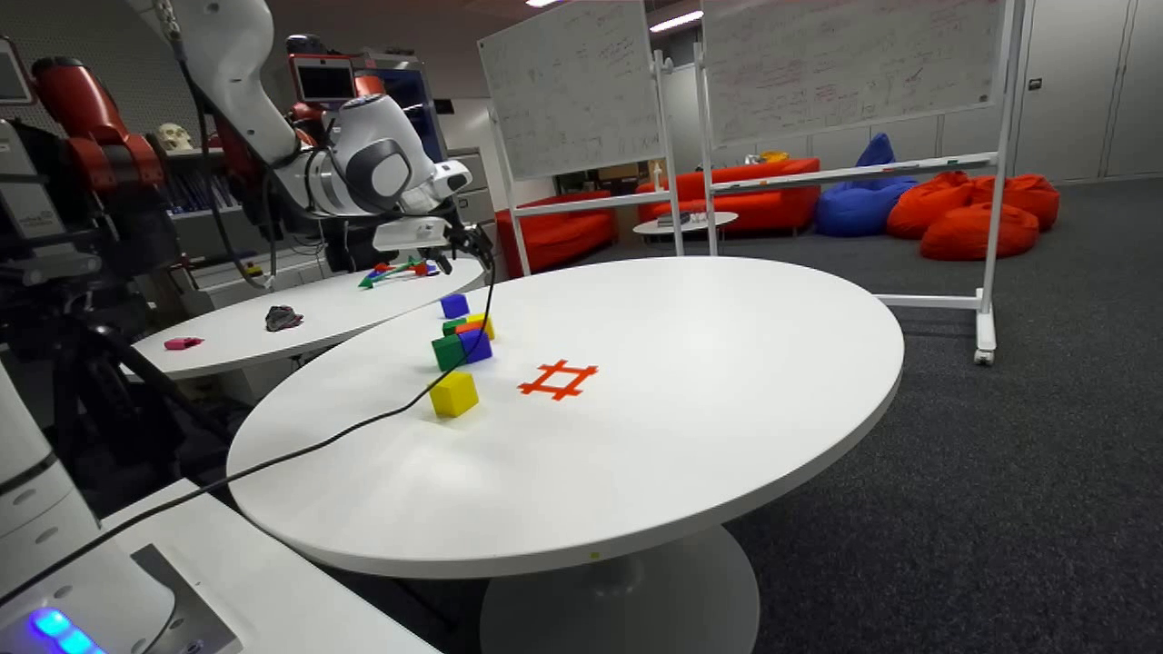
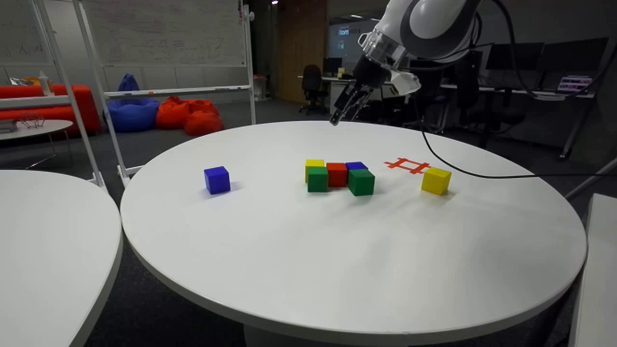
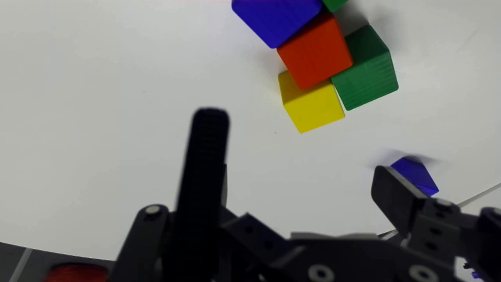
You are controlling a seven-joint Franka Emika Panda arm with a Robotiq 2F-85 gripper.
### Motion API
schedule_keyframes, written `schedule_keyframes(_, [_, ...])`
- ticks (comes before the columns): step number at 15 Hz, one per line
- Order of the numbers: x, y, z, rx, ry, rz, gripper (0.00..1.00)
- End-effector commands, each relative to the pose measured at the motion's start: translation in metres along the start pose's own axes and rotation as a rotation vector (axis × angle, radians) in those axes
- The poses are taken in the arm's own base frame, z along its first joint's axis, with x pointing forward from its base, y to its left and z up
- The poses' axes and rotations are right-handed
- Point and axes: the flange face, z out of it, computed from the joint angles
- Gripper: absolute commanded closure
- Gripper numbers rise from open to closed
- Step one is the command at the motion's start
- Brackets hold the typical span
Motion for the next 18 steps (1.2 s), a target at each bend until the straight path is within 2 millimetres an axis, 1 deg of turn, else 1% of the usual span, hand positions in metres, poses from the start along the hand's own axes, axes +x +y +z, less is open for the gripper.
schedule_keyframes(1, [-0.001, 0.001, 0.002, -0.002, -0.051, -0.006, 0.00])
schedule_keyframes(5, [-0.017, 0.015, 0.007, -0.050, -0.243, 0.035, 0.00])
schedule_keyframes(9, [-0.022, 0.016, 0.011, -0.064, -0.352, 0.042, 0.00])
schedule_keyframes(13, [-0.021, 0.013, 0.011, -0.059, -0.397, 0.034, 0.00])
schedule_keyframes(14, [-0.024, 0.015, 0.018, -0.043, -0.374, 0.032, 0.00])
schedule_keyframes(18, [-0.022, 0.012, 0.017, -0.041, -0.381, 0.028, 0.00])
